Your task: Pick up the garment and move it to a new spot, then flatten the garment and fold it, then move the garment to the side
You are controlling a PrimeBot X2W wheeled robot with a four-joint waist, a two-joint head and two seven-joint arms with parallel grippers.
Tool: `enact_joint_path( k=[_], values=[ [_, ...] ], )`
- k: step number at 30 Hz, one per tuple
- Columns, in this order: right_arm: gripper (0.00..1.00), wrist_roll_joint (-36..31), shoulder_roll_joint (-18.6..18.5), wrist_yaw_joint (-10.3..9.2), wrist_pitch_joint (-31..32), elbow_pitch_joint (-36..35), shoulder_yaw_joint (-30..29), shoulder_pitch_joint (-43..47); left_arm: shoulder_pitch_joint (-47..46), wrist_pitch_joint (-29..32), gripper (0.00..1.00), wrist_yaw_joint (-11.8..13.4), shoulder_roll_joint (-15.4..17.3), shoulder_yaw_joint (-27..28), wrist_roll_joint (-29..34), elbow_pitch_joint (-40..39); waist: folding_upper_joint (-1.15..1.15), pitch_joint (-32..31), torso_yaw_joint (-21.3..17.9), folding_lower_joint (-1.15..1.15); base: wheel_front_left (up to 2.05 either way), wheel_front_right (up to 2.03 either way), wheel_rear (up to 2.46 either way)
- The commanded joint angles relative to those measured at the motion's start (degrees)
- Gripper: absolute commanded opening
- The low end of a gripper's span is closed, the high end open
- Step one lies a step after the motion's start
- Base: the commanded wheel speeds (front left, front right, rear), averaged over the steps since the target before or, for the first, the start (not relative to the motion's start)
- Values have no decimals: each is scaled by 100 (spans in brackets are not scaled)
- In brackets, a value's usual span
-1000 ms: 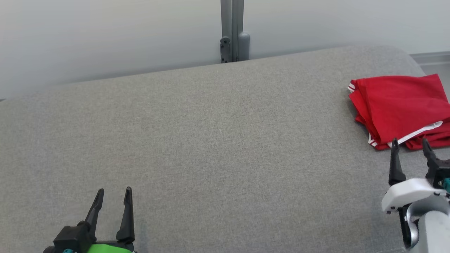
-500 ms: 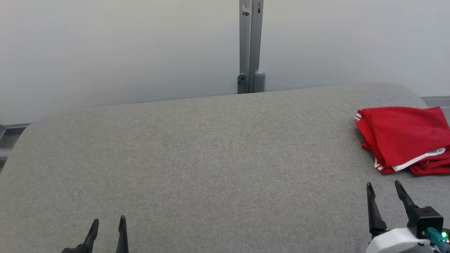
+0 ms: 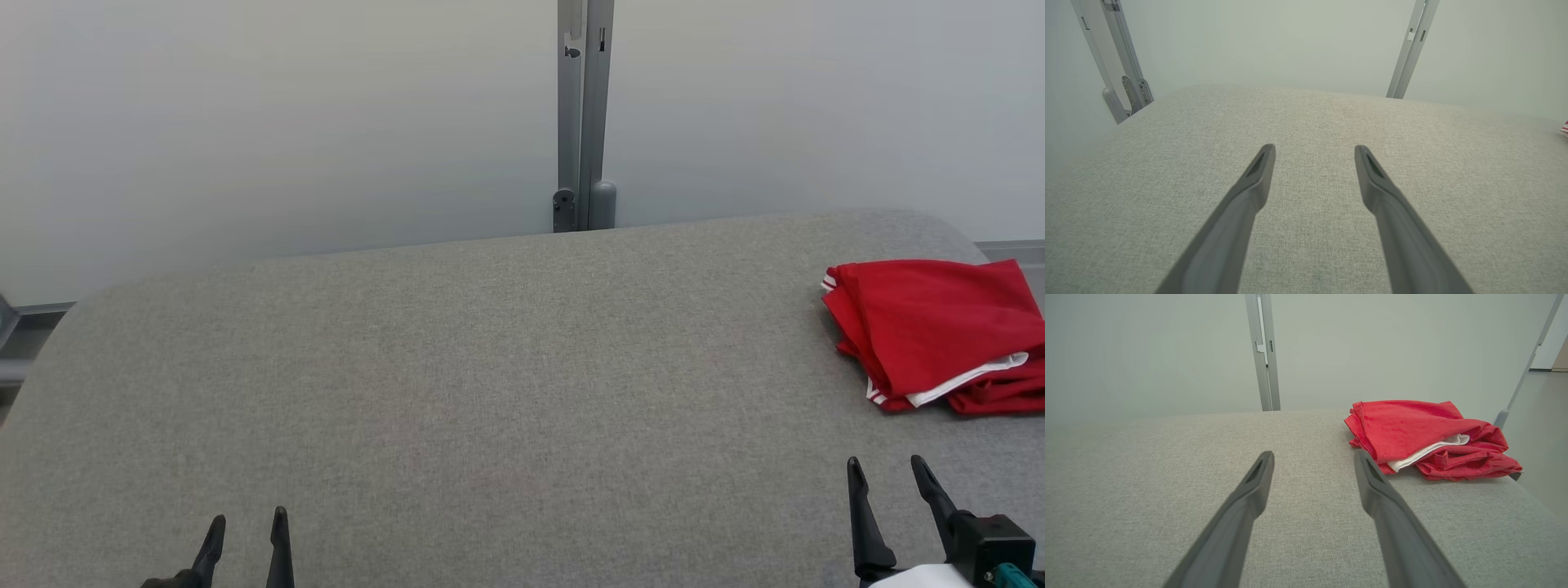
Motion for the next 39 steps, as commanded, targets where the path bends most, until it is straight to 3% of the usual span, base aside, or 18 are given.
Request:
enact_joint_path(
  k=[1, 39],
  values=[
    [100, 54, -5, -11, -36, 13, 10, 88, -101, 2, 100, -22, -1, 25, 52, -23, 0, -3, -11, 0, 0, 0, 0],
    [100, 127, -6, -11, -15, 7, 211, 8, -240, 2, 100, -43, 52, 33, -56, -106, 0, 107, -43, 0, 0, 0, 0]
  ],
)
